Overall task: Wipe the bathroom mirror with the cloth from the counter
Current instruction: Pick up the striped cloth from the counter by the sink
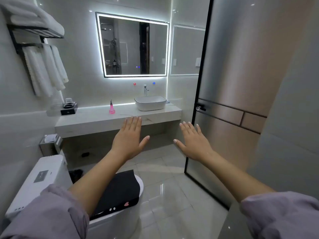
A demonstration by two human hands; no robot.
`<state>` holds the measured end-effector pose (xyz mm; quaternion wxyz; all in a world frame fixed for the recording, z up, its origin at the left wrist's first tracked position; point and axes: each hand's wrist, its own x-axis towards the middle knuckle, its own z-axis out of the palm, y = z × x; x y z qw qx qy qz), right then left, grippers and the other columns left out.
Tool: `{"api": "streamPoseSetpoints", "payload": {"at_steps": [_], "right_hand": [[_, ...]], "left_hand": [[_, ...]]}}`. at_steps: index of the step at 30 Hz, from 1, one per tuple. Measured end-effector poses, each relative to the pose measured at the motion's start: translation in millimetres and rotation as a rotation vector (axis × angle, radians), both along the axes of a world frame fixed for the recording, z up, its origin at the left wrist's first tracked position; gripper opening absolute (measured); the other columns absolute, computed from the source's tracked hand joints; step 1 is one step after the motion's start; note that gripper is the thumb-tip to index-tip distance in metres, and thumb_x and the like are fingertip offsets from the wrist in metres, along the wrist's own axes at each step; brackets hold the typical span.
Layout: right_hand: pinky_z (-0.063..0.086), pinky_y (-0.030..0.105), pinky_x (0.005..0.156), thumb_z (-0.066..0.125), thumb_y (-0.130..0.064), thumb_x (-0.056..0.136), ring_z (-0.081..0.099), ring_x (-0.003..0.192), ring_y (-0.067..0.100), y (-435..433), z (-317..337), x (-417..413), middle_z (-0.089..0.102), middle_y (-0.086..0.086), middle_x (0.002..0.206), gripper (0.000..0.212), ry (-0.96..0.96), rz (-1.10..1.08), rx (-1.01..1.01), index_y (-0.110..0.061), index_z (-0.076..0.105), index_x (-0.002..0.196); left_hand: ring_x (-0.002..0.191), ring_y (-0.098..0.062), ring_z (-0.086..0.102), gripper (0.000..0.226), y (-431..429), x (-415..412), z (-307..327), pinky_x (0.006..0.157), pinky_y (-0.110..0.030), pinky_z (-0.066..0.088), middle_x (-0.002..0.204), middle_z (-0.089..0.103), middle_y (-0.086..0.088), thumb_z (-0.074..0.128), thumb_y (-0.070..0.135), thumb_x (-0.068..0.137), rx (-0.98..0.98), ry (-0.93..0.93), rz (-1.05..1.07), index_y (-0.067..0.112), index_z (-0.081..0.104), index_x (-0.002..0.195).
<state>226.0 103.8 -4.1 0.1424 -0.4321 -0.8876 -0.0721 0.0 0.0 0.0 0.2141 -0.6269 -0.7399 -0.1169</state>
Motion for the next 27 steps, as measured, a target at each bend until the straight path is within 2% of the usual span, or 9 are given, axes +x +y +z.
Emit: {"api": "streamPoseSetpoints", "payload": {"at_steps": [14, 20, 27], "right_hand": [[-0.008, 0.039, 0.12, 0.026, -0.054, 0.098, -0.005, 0.149, 0.019, 63, -4, -31, 0.001, 0.005, 0.162, 0.074, 0.011, 0.002, 0.035, -0.012, 0.002, 0.154], [-0.008, 0.039, 0.12, 0.026, -0.054, 0.099, -0.006, 0.149, 0.02, 123, -12, -74, 0.0, 0.006, 0.162, 0.074, 0.021, -0.022, 0.028, -0.011, 0.002, 0.154], [-0.007, 0.031, 0.118, 0.028, -0.052, 0.1, -0.007, 0.148, 0.018, 211, -14, -151, -0.002, 0.006, 0.162, 0.073, 0.094, 0.002, -0.007, -0.01, 0.002, 0.154]], "left_hand": [[0.147, -0.024, -0.006, 0.078, 69, -37, -4, 0.117, -0.036, -0.007, 0.16, -0.001, -0.01, 0.018, 0.059, 0.094, -0.024, 0.097, 0.0, 0.009, -0.001, 0.15], [0.147, -0.025, -0.005, 0.077, 139, -84, -10, 0.118, -0.038, -0.006, 0.16, 0.0, -0.01, 0.023, 0.057, 0.095, -0.015, 0.11, -0.027, 0.009, 0.001, 0.151], [0.147, -0.025, -0.005, 0.077, 236, -152, -15, 0.115, -0.036, -0.01, 0.16, -0.001, -0.01, 0.023, 0.057, 0.095, -0.037, 0.127, -0.05, 0.009, 0.0, 0.151]]}}
